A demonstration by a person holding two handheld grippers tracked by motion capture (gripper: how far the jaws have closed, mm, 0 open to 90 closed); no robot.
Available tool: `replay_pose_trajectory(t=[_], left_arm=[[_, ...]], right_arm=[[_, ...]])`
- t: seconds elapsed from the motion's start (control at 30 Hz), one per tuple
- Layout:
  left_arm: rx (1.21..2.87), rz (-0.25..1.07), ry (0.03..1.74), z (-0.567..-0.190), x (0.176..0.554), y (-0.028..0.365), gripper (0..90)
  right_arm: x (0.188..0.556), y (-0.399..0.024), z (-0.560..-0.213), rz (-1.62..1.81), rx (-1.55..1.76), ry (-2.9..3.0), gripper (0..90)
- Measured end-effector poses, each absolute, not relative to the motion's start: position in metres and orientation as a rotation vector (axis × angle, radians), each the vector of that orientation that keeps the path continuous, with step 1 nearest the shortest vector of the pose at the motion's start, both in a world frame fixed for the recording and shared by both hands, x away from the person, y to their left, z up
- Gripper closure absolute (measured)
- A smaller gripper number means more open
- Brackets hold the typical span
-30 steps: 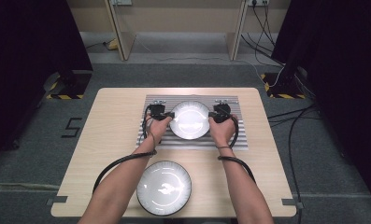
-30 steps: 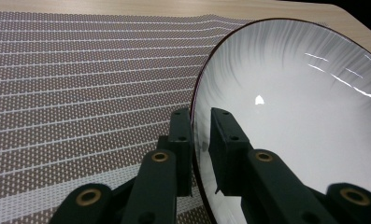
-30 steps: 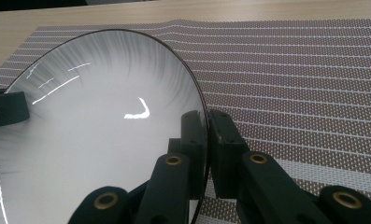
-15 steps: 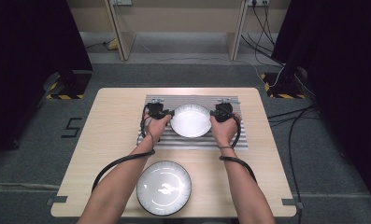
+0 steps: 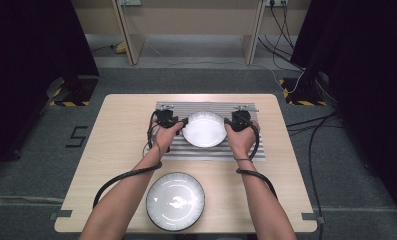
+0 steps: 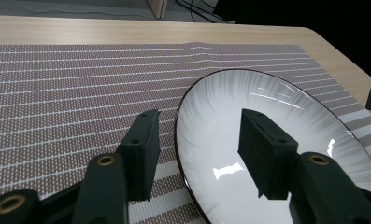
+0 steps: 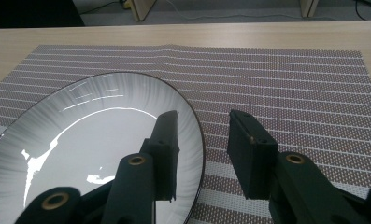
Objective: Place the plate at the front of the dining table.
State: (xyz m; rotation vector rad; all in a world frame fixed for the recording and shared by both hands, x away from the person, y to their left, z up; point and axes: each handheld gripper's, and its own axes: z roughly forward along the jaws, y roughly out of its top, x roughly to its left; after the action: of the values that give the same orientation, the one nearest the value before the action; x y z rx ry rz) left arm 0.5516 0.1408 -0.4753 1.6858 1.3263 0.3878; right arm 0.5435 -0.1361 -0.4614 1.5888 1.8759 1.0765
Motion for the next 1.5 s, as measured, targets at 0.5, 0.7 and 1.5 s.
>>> replay_pose_trajectory(t=[0.5,0.7,1.5], left_arm=[[1.696,0.363,1.261,-0.467,0.524,0.153,39.9],[1.697,0.359,1.250,-0.466,0.512,0.163,39.2],[1.666,0.388,1.206,-0.452,0.464,0.206,38.1]], right_arm=[[0.525,-0.143,-0.461,1.087,1.600,1.882,55.3],[0.515,-0.147,-0.460,1.099,1.592,1.891,54.2],[0.475,-0.180,-0.461,1.094,1.585,1.883,52.6]])
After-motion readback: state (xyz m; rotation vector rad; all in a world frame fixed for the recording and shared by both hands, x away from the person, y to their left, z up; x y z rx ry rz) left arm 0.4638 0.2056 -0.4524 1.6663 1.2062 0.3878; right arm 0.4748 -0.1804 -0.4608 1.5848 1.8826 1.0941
